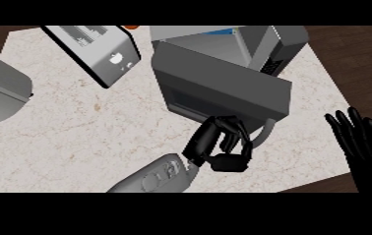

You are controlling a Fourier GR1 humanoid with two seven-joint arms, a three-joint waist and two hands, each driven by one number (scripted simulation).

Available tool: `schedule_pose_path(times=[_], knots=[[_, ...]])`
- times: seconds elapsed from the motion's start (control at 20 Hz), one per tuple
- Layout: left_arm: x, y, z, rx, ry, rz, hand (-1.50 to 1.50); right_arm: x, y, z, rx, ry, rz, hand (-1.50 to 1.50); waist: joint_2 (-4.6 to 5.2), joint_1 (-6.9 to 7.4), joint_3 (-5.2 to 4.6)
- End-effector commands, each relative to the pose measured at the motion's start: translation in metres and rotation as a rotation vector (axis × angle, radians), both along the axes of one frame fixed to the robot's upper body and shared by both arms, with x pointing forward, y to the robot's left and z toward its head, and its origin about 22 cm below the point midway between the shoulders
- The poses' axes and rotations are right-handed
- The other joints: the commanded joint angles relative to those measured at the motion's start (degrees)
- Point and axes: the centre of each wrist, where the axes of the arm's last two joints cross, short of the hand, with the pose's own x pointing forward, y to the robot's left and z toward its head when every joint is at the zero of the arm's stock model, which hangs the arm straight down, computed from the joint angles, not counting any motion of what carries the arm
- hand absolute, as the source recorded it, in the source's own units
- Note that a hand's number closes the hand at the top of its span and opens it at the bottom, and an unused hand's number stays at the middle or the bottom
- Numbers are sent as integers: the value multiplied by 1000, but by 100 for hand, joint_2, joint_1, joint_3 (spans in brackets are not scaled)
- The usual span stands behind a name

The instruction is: Pick up the milk, place it into the microwave and close the microwave

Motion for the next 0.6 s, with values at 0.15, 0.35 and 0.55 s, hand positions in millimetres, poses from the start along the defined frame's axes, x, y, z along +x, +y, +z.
schedule_pose_path(times=[0.15,0.35,0.55], knots=[[34,-7,26,-30,15,110,150,2,6,21,27,-40,76,-150,75,-332,1],[49,-5,38,-100,26,175,150,2,5,24,38,-25,103,-150,148,-449,-6],[63,-2,52,-208,22,231,150,1,5,30,48,-22,122,-150,184,-525,-20]])
